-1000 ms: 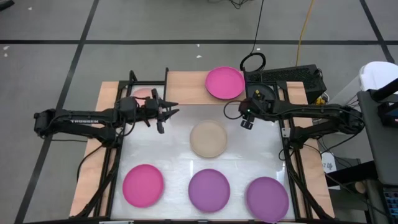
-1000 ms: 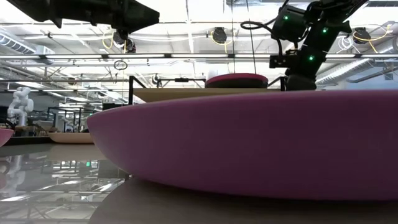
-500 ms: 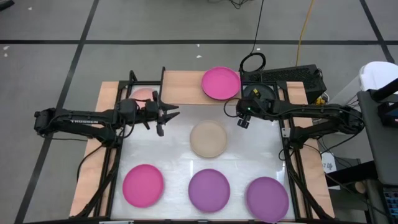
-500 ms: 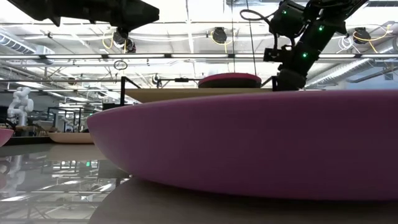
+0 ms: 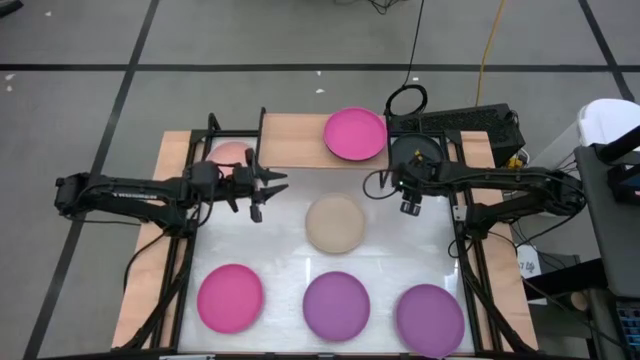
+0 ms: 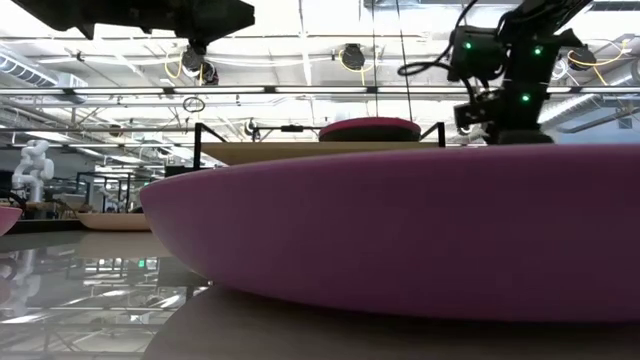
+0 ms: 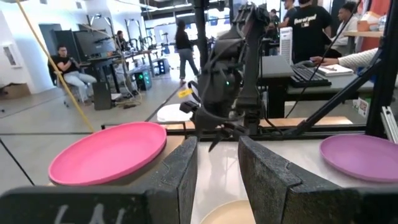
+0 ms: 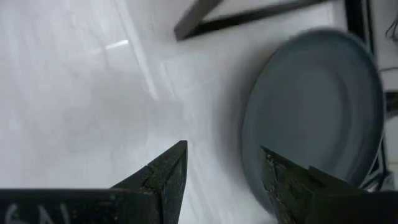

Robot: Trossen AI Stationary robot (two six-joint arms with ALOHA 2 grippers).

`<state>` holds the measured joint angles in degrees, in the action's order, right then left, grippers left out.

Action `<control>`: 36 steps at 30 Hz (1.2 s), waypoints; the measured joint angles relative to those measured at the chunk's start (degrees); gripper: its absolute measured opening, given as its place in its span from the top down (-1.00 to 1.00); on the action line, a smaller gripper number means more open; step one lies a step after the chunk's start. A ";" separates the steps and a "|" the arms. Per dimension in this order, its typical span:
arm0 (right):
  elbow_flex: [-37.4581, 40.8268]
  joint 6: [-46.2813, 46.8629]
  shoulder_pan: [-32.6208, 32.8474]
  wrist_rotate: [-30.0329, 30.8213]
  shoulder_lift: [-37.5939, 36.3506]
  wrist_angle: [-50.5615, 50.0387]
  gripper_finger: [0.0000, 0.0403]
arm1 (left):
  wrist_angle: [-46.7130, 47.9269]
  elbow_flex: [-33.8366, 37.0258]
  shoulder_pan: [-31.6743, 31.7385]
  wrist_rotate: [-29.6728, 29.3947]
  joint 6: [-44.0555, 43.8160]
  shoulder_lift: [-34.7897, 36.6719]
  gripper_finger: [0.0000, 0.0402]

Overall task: Place and stack plates onto a shelf
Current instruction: Stack the black plate on the pink plate on the shelf

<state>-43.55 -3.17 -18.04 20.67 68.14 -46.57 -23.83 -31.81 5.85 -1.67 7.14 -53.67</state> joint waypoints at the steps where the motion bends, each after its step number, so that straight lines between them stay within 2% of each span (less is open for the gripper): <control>1: 0.50 0.45 0.00 -0.05 -0.01 -0.03 0.14 | 0.03 0.19 0.00 0.00 0.04 0.38 0.38; 6: 2.79 -0.74 -1.54 -1.76 0.19 1.94 0.14 | -2.72 4.08 -0.01 0.02 -1.07 2.95 0.38; 14: 2.79 -2.02 -8.68 -1.59 0.13 6.76 0.14 | -16.59 14.65 0.09 -0.15 -4.51 9.10 0.38; 25: 7.88 -5.90 -16.26 -7.56 0.13 16.02 0.14 | -16.67 15.54 0.13 -0.46 -4.77 12.13 0.38; 36: 12.91 -6.77 -19.81 -7.42 0.28 22.66 0.14 | -16.49 15.54 0.13 -0.48 -5.15 12.13 0.38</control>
<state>-30.65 -9.94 -37.86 13.24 68.42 -23.91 -40.33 -16.27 5.98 -2.15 1.99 -41.54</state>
